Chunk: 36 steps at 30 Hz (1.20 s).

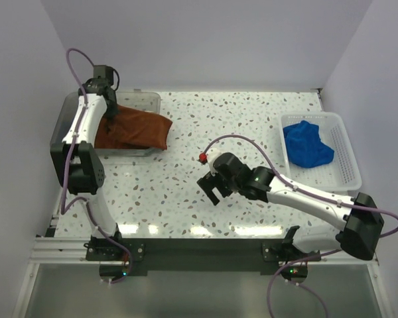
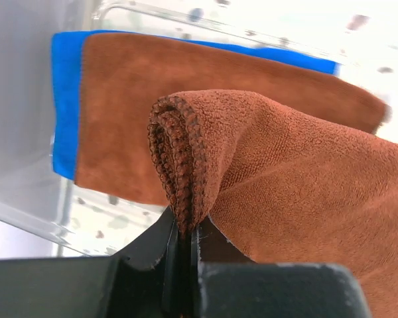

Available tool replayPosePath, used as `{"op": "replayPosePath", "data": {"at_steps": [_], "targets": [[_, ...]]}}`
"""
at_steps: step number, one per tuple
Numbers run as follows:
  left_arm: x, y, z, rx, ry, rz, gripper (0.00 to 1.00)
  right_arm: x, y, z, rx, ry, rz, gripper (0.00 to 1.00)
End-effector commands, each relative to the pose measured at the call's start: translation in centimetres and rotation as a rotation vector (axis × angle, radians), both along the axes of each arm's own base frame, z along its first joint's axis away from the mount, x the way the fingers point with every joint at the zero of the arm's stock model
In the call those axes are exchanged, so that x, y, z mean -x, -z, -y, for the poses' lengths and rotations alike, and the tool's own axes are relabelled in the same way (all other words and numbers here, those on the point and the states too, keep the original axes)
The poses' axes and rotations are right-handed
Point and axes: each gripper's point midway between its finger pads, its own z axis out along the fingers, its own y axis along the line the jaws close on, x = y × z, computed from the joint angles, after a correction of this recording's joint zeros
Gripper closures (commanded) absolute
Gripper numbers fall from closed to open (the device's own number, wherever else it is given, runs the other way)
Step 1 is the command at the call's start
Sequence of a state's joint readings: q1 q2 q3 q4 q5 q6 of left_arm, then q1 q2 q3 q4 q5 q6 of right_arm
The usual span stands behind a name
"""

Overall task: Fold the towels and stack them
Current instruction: Neatly place the folded towel into the bin

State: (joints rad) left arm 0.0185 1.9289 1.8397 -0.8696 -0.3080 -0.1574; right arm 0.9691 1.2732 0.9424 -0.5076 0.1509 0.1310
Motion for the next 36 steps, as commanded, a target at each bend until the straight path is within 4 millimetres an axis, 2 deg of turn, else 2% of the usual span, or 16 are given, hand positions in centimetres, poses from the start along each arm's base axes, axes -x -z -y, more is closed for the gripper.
{"op": "replayPosePath", "data": {"at_steps": [1, 11, 12, 14, 15, 18, 20, 21, 24, 26, 27, 29, 30, 34, 35, 36], "targets": [[-1.6, -1.9, -3.4, -0.064, -0.042, 0.068, 1.0, -0.9, -0.6, 0.4, 0.042, 0.005, 0.037, 0.01], [-2.3, 0.9, -7.8, -0.045, -0.121, 0.091, 1.0, -1.5, 0.5, 0.4, 0.095, -0.005, 0.018, 0.01], [-2.0, 1.9, -8.3, -0.042, -0.133, 0.074, 1.0, -1.5, 0.5, 0.4, 0.097, -0.004, 0.018, 0.01], [-1.9, 2.8, -8.8, -0.045, -0.144, 0.057, 0.94, -1.6, 0.7, 0.5, 0.107, -0.006, 0.019, 0.01], [-1.7, 4.2, -9.2, -0.049, -0.152, 0.025, 0.88, -1.7, 0.8, 0.7, 0.111, 0.002, 0.017, 0.01], [-1.0, 6.2, -10.1, -0.081, -0.183, -0.047, 0.77, -2.2, 1.0, 1.2, 0.122, 0.028, 0.019, 0.01], [-0.7, 6.4, -11.0, -0.118, -0.217, -0.065, 0.7, -2.5, 0.8, 1.5, 0.127, 0.049, 0.029, 0.01], [-0.6, 6.4, -11.2, -0.128, -0.223, -0.07, 0.57, -3.0, 0.6, 2.0, 0.129, 0.075, 0.039, 0.01], [-0.6, 5.8, -12.2, -0.168, -0.259, -0.061, 0.3, -4.3, 0.0, 3.4, 0.145, 0.141, 0.067, 0.01], [-0.2, 4.8, -13.1, -0.208, -0.316, -0.057, 0.2, -5.3, -0.8, 4.4, 0.16, 0.196, 0.094, 0.01], [0.1, 4.3, -13.4, -0.219, -0.331, -0.06, 0.14, -6.4, -2.0, 5.6, 0.171, 0.259, 0.134, 0.01], [0.2, 2.9, -13.8, -0.238, -0.353, -0.041, 0.11, -7.3, -2.9, 7.1, 0.182, 0.334, 0.158, 0.01], [0.3, 1.9, -13.7, -0.23, -0.366, -0.019, 0.07, -8.2, -3.5, 8.5, 0.191, 0.397, 0.169, 0.01], [0.7, -1.3, -11.1, -0.124, -0.325, 0.068, 0.0, -10.9, -7.0, 13.7, 0.218, 0.671, 0.279, 0.01], [1.4, -0.7, -10.1, -0.102, -0.3, 0.06, 0.0, -11.3, -7.3, 14.7, 0.223, 0.713, 0.277, 0.01], [1.2, -3.4, -8.5, -0.085, -0.264, 0.154, 0.0, -12.3, -8.0, 16.7, 0.22, 0.793, 0.28, 0.01]]}}
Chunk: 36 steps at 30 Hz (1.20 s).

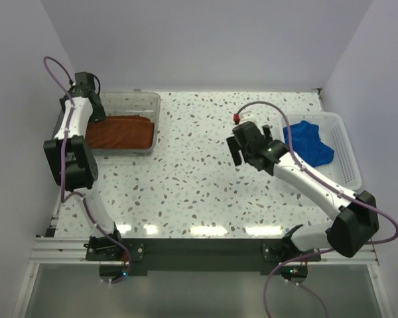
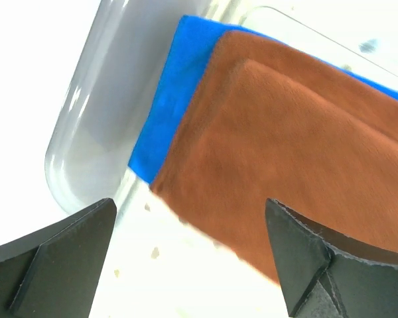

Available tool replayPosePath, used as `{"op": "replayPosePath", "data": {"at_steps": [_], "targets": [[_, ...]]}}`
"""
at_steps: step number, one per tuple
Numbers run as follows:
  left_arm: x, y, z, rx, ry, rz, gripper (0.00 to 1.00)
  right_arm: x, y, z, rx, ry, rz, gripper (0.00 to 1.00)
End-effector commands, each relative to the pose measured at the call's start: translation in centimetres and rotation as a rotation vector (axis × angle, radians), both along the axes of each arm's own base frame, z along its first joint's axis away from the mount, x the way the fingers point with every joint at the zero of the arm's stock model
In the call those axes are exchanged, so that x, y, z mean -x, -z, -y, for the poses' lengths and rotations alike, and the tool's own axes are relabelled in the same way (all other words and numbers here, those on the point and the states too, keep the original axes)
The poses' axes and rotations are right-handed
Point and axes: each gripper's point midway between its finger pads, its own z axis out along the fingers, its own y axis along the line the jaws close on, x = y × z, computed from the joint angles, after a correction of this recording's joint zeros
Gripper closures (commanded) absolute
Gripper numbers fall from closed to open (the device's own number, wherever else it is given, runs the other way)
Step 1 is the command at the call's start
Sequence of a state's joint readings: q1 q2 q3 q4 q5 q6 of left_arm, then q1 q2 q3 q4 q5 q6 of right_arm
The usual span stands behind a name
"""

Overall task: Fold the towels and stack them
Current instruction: Neatly place the folded towel into the bin, then grab crumpled towel

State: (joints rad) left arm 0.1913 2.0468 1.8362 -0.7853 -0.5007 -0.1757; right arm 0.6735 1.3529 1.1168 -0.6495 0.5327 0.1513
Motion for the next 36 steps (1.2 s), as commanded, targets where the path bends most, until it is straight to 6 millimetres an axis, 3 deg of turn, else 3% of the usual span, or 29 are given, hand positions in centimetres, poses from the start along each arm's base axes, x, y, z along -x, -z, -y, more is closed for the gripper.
{"op": "replayPosePath", "data": {"at_steps": [1, 2, 4, 5, 6, 7, 8, 9, 10, 11, 12, 13, 15, 20, 21, 23, 24, 26, 28, 29, 31, 32, 33, 34, 35, 36], "targets": [[0.4, -7.5, 4.4, 0.068, 0.097, 0.237, 0.0, -2.2, -4.2, 5.9, -0.004, 0.288, 0.13, 0.01], [1.7, -8.0, 6.8, 0.089, 0.152, 0.265, 0.0, -2.9, -4.2, 8.1, -0.003, 0.371, 0.134, 0.01], [1.8, -8.8, 9.9, 0.133, 0.244, 0.353, 0.0, -3.6, -3.7, 10.3, -0.038, 0.466, 0.142, 0.01], [3.3, -6.3, 11.5, 0.158, 0.279, 0.319, 0.0, -4.1, -3.4, 11.2, -0.063, 0.508, 0.14, 0.02], [3.8, -8.4, 12.3, 0.17, 0.313, 0.413, 0.0, -4.7, -2.7, 13.5, -0.097, 0.582, 0.12, 0.03], [4.3, -7.9, 14.2, 0.241, 0.381, 0.427, 0.0, -5.1, -2.3, 14.5, -0.121, 0.626, 0.116, 0.04], [5.8, -5.5, 14.9, 0.289, 0.386, 0.395, 0.0, -5.7, -2.1, 16.4, -0.147, 0.683, 0.131, 0.05], [6.6, -6.8, 15.5, 0.301, 0.411, 0.45, 0.0, -6.2, -1.2, 17.0, -0.166, 0.7, 0.116, 0.06], [7.3, -6.4, 16.4, 0.337, 0.447, 0.455, 0.0, -6.6, -0.8, 17.7, -0.191, 0.724, 0.117, 0.07], [8.6, -4.8, 16.7, 0.353, 0.447, 0.429, 0.0, -7.3, -0.6, 19.0, -0.218, 0.763, 0.136, 0.08], [9.3, -6.2, 17.0, 0.345, 0.47, 0.482, 0.0, -7.9, 0.6, 19.1, -0.241, 0.768, 0.11, 0.09], [10.5, -4.6, 17.2, 0.353, 0.471, 0.468, 0.0, -8.3, 1.2, 19.4, -0.264, 0.785, 0.106, 0.09], [11.4, -6.5, 17.5, 0.333, 0.503, 0.578, 0.0, -9.4, 3.1, 21.0, -0.292, 0.843, 0.088, 0.11], [13.0, -5.5, 19.2, 0.371, 0.57, 0.577, 0.0, -11.0, 7.2, 22.1, -0.369, 0.878, 0.032, 0.19], [13.1, -5.5, 19.3, 0.374, 0.574, 0.579, 0.0, -10.8, 8.0, 22.3, -0.377, 0.889, 0.016, 0.22], [13.2, -5.2, 19.6, 0.388, 0.584, 0.574, 0.0, -11.0, 8.9, 22.0, -0.408, 0.867, -0.003, 0.42], [13.2, -5.3, 19.6, 0.388, 0.589, 0.577, 0.0, -11.0, 8.9, 22.1, -0.386, 0.845, -0.008, 0.63], [13.4, -5.3, 19.6, 0.384, 0.597, 0.565, 0.0, -10.5, 7.3, 22.7, -0.353, 0.846, 0.005, 0.88], [13.5, -5.1, 19.7, 0.382, 0.616, 0.556, 0.0, -10.1, 5.3, 22.3, -0.33, 0.803, 0.028, 1.0], [13.4, -5.0, 19.9, 0.387, 0.622, 0.556, 0.0, -10.3, 2.6, 22.3, -0.328, 0.783, 0.09, 1.0], [13.4, -4.8, 20.2, 0.399, 0.632, 0.553, 0.0, -10.4, -0.3, 20.9, -0.301, 0.711, 0.132, 1.0], [13.3, -4.6, 20.2, 0.403, 0.634, 0.545, 0.0, -11.0, -3.3, 20.3, -0.299, 0.681, 0.192, 1.0], [13.4, -4.5, 20.2, 0.404, 0.636, 0.543, 0.0, -11.3, -4.8, 19.8, -0.269, 0.643, 0.21, 1.0], [13.3, -4.5, 20.3, 0.405, 0.64, 0.544, 0.0, -11.4, -6.1, 17.6, -0.253, 0.577, 0.21, 1.0], [13.3, -4.5, 20.3, 0.402, 0.642, 0.548, 0.0, -12.1, -9.2, 16.7, -0.247, 0.545, 0.27, 1.0], [13.4, -4.2, 20.2, 0.403, 0.637, 0.543, 0.0, -12.3, -10.7, 15.7, -0.23, 0.497, 0.287, 1.0]]}}
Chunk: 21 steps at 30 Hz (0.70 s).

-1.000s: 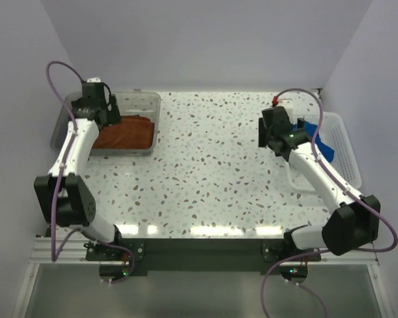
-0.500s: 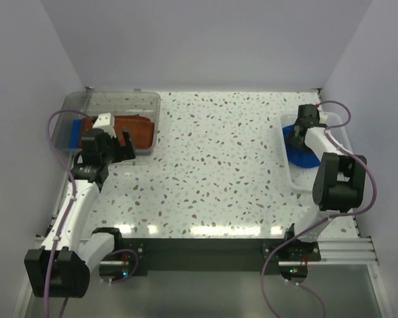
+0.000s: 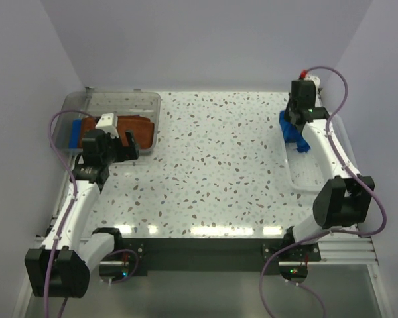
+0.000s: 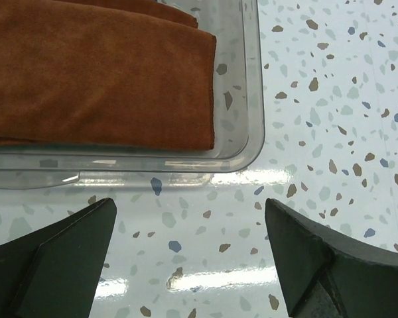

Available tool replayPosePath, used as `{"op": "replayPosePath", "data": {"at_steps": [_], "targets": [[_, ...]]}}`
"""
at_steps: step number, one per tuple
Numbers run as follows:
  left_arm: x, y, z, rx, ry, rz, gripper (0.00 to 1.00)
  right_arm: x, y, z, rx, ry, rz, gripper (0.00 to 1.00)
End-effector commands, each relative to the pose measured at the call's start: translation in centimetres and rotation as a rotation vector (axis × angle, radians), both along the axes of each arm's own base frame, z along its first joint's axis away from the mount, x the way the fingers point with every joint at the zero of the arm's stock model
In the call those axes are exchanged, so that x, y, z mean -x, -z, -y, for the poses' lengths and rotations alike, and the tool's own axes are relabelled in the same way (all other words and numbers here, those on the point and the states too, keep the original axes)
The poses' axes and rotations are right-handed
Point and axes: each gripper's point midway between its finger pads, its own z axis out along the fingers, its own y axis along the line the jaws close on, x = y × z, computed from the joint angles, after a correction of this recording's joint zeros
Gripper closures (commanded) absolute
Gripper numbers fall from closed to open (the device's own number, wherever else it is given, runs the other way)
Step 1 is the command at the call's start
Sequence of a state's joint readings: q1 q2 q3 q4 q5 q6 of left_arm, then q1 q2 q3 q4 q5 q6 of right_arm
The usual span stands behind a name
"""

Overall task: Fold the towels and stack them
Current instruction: Grab crumpled towel, then move the towel to the center of the board

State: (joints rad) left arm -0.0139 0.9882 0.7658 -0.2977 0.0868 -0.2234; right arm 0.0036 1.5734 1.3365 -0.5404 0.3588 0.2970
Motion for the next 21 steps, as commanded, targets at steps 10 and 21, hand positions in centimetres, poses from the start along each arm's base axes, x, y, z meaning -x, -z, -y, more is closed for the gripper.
{"op": "replayPosePath", "data": {"at_steps": [10, 21], "targets": [[-0.5, 0.0, 0.7, 0.004, 0.044, 0.034, 0.0, 0.2, -21.3, -20.1, 0.071, -0.638, 0.438, 1.0], [-0.2, -0.3, 2.7, 0.057, 0.134, 0.033, 0.0, 19.1, 0.9, -30.2, -0.09, -1.067, -0.143, 0.63]]}}
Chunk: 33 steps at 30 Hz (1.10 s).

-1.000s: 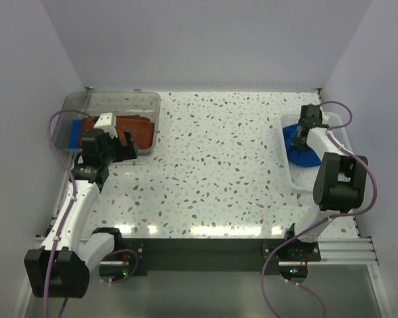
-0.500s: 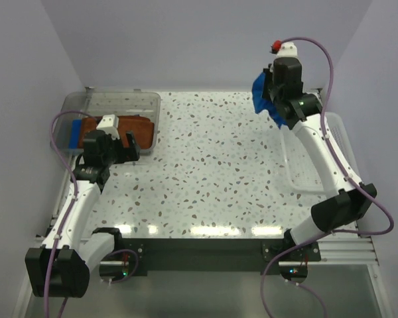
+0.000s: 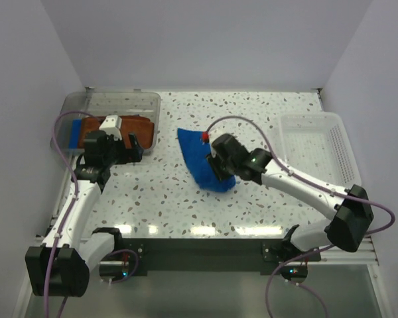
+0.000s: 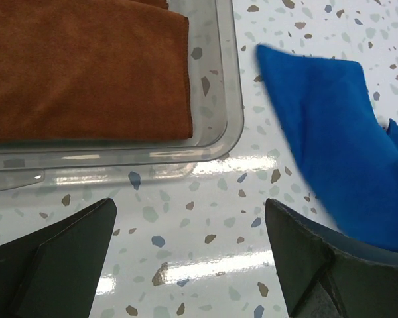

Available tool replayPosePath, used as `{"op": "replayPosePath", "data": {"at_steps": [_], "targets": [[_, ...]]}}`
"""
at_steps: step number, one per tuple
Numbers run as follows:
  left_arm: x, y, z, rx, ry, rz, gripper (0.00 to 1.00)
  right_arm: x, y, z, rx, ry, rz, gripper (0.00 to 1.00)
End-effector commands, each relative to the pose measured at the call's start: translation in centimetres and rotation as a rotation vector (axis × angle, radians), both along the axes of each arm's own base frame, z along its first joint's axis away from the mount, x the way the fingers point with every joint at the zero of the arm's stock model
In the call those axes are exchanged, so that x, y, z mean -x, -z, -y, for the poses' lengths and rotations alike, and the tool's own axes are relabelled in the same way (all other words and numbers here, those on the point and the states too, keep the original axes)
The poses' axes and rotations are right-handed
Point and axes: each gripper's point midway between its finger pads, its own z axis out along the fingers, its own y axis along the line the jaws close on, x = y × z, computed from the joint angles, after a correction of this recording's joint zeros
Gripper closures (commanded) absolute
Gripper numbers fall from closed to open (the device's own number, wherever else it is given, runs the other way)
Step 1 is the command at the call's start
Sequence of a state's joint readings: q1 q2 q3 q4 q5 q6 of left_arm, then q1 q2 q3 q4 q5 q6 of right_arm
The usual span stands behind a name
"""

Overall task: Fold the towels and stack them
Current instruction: Move the towel to the center of the board

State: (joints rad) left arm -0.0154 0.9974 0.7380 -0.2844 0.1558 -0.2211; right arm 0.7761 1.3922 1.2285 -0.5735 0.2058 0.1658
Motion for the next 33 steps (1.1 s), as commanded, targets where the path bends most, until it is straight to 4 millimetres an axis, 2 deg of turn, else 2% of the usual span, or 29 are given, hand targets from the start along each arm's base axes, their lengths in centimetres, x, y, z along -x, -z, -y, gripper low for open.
{"op": "replayPosePath", "data": {"at_steps": [1, 2, 3, 5, 6, 8, 11, 12, 13, 15, 16, 17, 18, 19, 21, 23, 25, 26, 27, 29, 30, 32, 33], "targets": [[-0.4, -1.5, 1.8, 0.036, 0.081, 0.052, 0.0, 9.1, 3.3, -1.4, 0.041, -0.159, -0.187, 0.57], [-0.2, -1.6, 2.2, 0.047, 0.093, 0.046, 0.0, 10.0, 3.6, -1.1, 0.059, -0.166, -0.2, 0.53], [0.0, -1.9, 2.7, 0.06, 0.115, 0.048, 0.0, 10.6, 3.1, -0.8, 0.048, -0.163, -0.198, 0.45], [0.4, -1.7, 3.9, 0.08, 0.146, 0.021, 0.0, 10.4, 2.6, 0.0, 0.061, -0.148, -0.172, 0.41], [0.6, -1.7, 4.5, 0.093, 0.164, 0.01, 0.0, 9.0, 1.8, 1.1, 0.092, -0.107, -0.094, 0.38], [0.9, -1.0, 6.4, 0.121, 0.2, -0.025, 0.0, 7.2, 1.1, 1.4, 0.111, -0.091, -0.042, 0.38], [1.1, 0.7, 8.9, 0.135, 0.232, -0.081, 0.0, 3.7, 1.7, 1.4, 0.079, -0.041, -0.073, 0.39], [1.1, 1.0, 9.7, 0.126, 0.24, -0.092, 0.01, 2.4, 2.5, 1.0, 0.076, -0.032, -0.08, 0.4], [1.0, 1.8, 10.4, 0.129, 0.239, -0.123, 0.03, 1.3, 2.7, 1.3, 0.071, -0.01, -0.085, 0.4], [0.8, 2.3, 11.8, 0.108, 0.246, -0.138, 0.06, -0.9, 3.5, 1.8, 0.068, 0.048, -0.092, 0.42], [0.6, 3.3, 12.3, 0.1, 0.239, -0.166, 0.06, -1.5, 5.2, 1.7, 0.086, 0.062, -0.13, 0.43], [0.2, 3.5, 12.6, 0.081, 0.225, -0.171, 0.07, -1.7, 6.1, 1.5, 0.079, 0.067, -0.16, 0.43], [0.5, 3.9, 13.6, 0.078, 0.239, -0.186, 0.12, -2.3, 6.6, 1.6, 0.072, 0.085, -0.158, 0.43], [0.2, 5.0, 14.1, 0.064, 0.235, -0.21, 0.13, -2.4, 8.2, 1.9, 0.092, 0.099, -0.181, 0.44], [0.0, 5.5, 15.1, 0.042, 0.231, -0.214, 0.18, -3.3, 9.2, 2.4, 0.085, 0.14, -0.176, 0.45], [-0.3, 6.9, 15.9, 0.023, 0.234, -0.245, 0.21, -3.2, 10.7, 2.6, 0.088, 0.155, -0.203, 0.46], [-0.9, 8.2, 16.4, -0.021, 0.216, -0.266, 0.22, -3.0, 11.1, 2.8, 0.082, 0.166, -0.219, 0.47], [-1.4, 8.2, 16.7, -0.033, 0.209, -0.264, 0.22, -2.8, 10.7, 2.6, 0.057, 0.166, -0.218, 0.48], [-1.3, 9.5, 17.1, -0.056, 0.214, -0.29, 0.23, -2.5, 10.4, 1.8, 0.019, 0.144, -0.223, 0.48], [-1.8, 9.9, 17.5, -0.074, 0.207, -0.293, 0.23, -1.7, 9.7, 1.1, -0.03, 0.127, -0.233, 0.48], [-1.7, 11.0, 17.7, -0.092, 0.209, -0.317, 0.25, -1.0, 9.5, 0.4, -0.038, 0.104, -0.236, 0.48], [-2.1, 11.6, 17.8, -0.101, 0.198, -0.329, 0.3, -0.2, 9.9, 0.1, -0.036, 0.101, -0.254, 0.46], [-2.0, 12.5, 17.6, -0.113, 0.191, -0.351, 0.32, 0.4, 10.3, -0.1, -0.025, 0.097, -0.273, 0.46]]}}
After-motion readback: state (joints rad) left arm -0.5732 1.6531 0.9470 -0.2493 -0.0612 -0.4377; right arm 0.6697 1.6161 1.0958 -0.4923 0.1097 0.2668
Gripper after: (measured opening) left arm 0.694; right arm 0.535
